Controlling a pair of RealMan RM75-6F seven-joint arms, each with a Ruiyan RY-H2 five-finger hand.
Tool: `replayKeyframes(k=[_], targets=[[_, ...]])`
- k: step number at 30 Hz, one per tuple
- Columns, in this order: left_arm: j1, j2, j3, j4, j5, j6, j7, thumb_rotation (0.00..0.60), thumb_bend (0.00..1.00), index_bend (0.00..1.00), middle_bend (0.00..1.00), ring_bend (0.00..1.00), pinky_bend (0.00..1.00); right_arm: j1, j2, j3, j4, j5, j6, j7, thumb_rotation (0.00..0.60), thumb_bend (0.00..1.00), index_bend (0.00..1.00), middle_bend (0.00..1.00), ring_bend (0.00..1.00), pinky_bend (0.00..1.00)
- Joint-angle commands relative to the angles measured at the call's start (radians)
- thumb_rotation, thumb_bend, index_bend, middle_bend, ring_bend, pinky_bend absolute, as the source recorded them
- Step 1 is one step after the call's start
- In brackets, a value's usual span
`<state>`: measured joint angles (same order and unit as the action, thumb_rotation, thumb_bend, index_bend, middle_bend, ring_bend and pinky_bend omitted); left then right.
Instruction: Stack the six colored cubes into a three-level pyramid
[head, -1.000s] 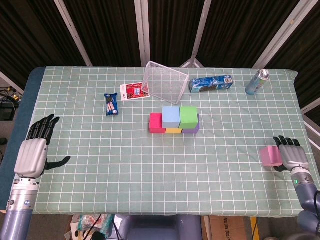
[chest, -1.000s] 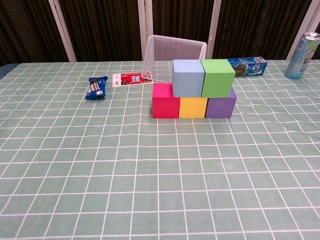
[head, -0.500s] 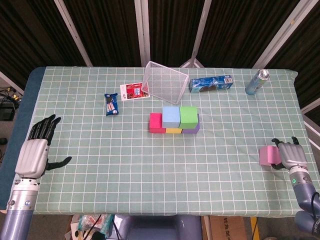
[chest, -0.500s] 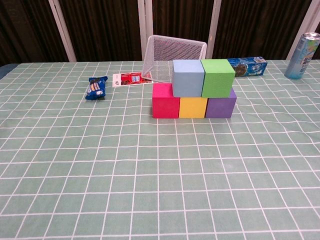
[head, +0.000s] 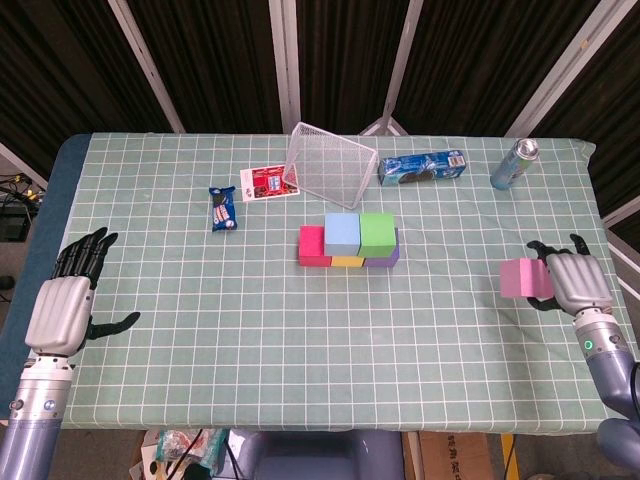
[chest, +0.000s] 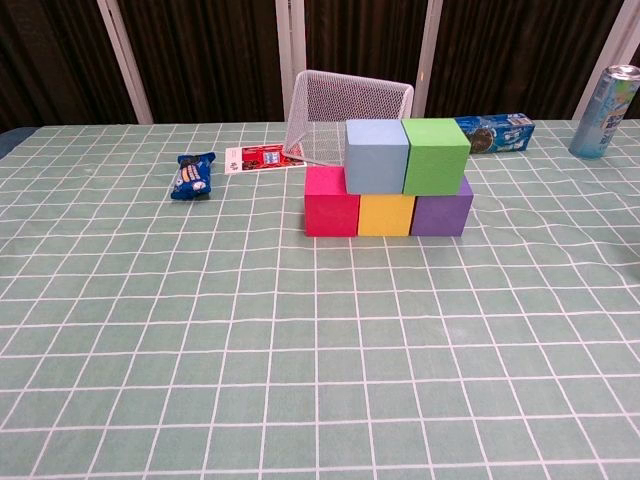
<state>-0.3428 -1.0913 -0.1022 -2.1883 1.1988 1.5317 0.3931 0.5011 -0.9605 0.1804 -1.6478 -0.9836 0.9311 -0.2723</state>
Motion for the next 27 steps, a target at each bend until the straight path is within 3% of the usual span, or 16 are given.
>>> replayKeyframes(k=[1, 7, 13, 19, 27], targets=[[0.001, 0.007, -0.003, 0.008, -0.008, -0.015, -0.012, 0.6, 0.13, 0.0, 0.0, 0.0, 0.0, 0.076, 0.126, 0.086, -0.155, 0.09, 0.016, -0.091, 0.6, 0.24, 0.21, 0.48, 0.34, 0.0], [0.002, 0.027, -0.015, 0.009, -0.025, -0.041, -0.042, 0.6, 0.13, 0.0, 0.0, 0.0, 0.0, 0.205, 0.222, 0.164, -0.283, 0.26, 0.022, -0.244, 0.6, 0.24, 0.21, 0.48, 0.34, 0.0], [0.005, 0.051, -0.03, 0.008, -0.042, -0.059, -0.075, 0.6, 0.13, 0.0, 0.0, 0.0, 0.0, 0.374, 0.239, 0.196, -0.355, 0.476, 0.011, -0.419, 0.6, 0.24, 0.21, 0.48, 0.34, 0.0], [0.009, 0.073, -0.043, 0.01, -0.058, -0.075, -0.109, 0.6, 0.13, 0.0, 0.0, 0.0, 0.0, 0.565, 0.163, 0.183, -0.358, 0.709, 0.034, -0.587, 0.6, 0.24, 0.21, 0.48, 0.34, 0.0], [0.015, 0.093, -0.048, 0.017, -0.073, -0.097, -0.133, 0.6, 0.13, 0.0, 0.0, 0.0, 0.0, 0.798, 0.024, 0.166, -0.268, 1.04, 0.084, -0.758, 0.6, 0.24, 0.21, 0.48, 0.34, 0.0]])
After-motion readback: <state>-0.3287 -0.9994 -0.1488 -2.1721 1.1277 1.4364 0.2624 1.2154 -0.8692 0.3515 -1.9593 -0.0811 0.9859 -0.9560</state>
